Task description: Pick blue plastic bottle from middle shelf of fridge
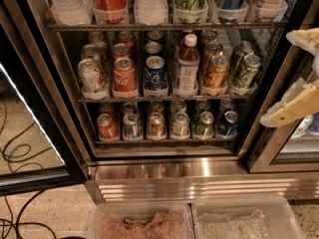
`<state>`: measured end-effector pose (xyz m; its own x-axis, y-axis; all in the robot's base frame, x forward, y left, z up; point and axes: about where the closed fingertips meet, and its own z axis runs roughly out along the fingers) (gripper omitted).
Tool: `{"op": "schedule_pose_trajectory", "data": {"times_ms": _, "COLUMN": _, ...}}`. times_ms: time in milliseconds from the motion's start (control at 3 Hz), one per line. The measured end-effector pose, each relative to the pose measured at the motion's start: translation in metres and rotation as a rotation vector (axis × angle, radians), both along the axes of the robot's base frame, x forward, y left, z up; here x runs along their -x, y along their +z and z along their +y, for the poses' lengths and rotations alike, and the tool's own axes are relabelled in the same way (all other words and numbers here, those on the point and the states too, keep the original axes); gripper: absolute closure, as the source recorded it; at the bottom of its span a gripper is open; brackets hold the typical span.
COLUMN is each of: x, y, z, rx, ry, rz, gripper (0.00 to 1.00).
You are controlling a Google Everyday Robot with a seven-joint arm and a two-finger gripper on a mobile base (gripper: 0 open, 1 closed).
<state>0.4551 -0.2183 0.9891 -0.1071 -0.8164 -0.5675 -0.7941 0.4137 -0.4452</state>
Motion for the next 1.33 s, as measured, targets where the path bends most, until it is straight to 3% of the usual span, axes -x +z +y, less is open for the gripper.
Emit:
{"op": "schedule_pose_trajectory", "data": {"times_ms": 333, "x": -0.006, "y": 0.001, "z": 0.007, "rx": -0.078, "ry": -0.045, "rz": -0.031, "gripper": 0.0}}
{"op": "schedule_pose_trajectory", "data": {"times_ms": 667, "x": -0.001, "y": -0.028, "z": 0.041, "rx": -0.332, "ry": -0.191, "rz": 0.019, "gripper": 0.0}}
{"op": "schedule_pose_trajectory", "data": {"times_ms": 1000, "x": 0.001, "y": -0.048, "z": 0.07, "rx": -0.427, "ry": -0.222, "rz": 0.057, "gripper": 0.0}}
{"op": "schedule_pose_trajectory", "data": {"times_ms": 1333, "x": 0.001, "y": -0.048, "z": 0.07, "rx": -0.427, "ry": -0.222, "rz": 0.057, "gripper": 0.0}}
